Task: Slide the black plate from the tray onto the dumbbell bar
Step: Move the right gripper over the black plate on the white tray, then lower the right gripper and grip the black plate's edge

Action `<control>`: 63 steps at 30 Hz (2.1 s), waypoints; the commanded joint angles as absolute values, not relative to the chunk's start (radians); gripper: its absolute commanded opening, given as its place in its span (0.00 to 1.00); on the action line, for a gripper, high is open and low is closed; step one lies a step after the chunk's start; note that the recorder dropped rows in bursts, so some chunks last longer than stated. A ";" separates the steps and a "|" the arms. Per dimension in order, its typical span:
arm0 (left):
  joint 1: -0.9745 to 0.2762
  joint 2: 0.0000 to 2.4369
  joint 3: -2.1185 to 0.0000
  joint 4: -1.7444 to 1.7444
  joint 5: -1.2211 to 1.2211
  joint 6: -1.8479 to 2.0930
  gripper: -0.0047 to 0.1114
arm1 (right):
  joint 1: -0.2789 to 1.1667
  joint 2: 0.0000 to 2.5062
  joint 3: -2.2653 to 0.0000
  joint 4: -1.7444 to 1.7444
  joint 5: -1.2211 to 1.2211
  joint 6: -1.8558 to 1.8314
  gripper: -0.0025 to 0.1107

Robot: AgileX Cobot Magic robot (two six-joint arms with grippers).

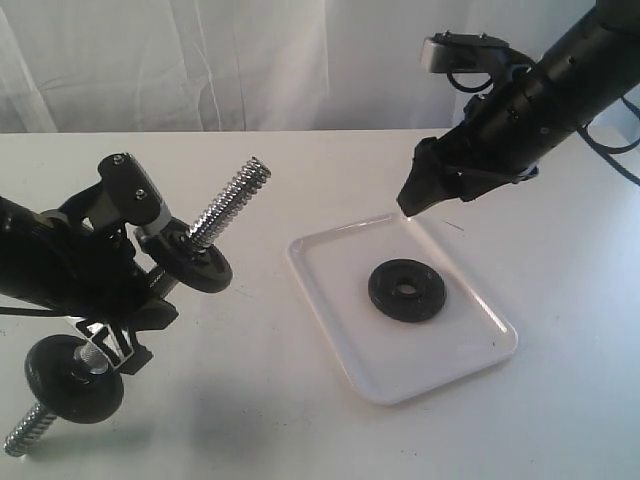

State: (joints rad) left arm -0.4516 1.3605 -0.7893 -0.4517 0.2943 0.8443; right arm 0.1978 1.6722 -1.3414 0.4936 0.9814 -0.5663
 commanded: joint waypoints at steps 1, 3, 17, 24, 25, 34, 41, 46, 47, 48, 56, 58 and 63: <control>-0.453 1.302 -0.816 -0.523 0.211 0.837 0.04 | 0.199 1.668 -1.347 0.493 0.985 -0.564 0.73; -0.453 1.302 -0.816 -0.523 0.211 0.833 0.04 | 0.199 1.668 -1.347 0.496 0.986 -0.564 0.74; -0.453 1.302 -0.816 -0.523 0.211 0.833 0.04 | 0.199 1.668 -1.347 0.500 0.992 -0.436 0.94; -0.453 1.302 -0.816 -0.523 0.211 0.833 0.04 | 0.203 1.670 -1.347 0.498 1.051 -0.523 0.95; -0.453 1.302 -0.816 -0.523 0.211 0.833 0.04 | 0.213 1.670 -1.347 0.498 1.053 -0.523 0.95; -0.453 1.302 -0.816 -0.523 0.211 0.833 0.04 | 0.317 1.732 -1.383 0.353 0.983 -0.532 0.95; -0.453 1.302 -0.816 -0.523 0.211 0.831 0.04 | 0.368 1.848 -1.419 0.139 0.935 -0.484 0.95; -0.453 1.302 -0.816 -0.523 0.213 0.826 0.04 | 0.373 1.921 -1.440 0.131 0.896 -0.464 0.95; -0.453 1.302 -0.816 -0.523 0.213 0.826 0.04 | 0.373 1.935 -1.447 0.133 0.891 -0.464 0.95; -0.453 1.302 -0.816 -0.523 0.215 0.824 0.04 | 0.373 1.947 -1.452 0.135 0.887 -0.464 0.95; -0.453 1.302 -0.816 -0.523 0.213 0.822 0.04 | 0.379 2.018 -1.458 0.134 0.825 -0.464 0.95; -0.453 1.302 -0.816 -0.523 0.213 0.822 0.04 | 0.379 2.036 -1.458 0.134 0.820 -0.464 0.95; -0.453 1.302 -0.816 -0.523 0.211 0.822 0.04 | 0.379 2.072 -1.458 0.132 0.797 -0.464 0.95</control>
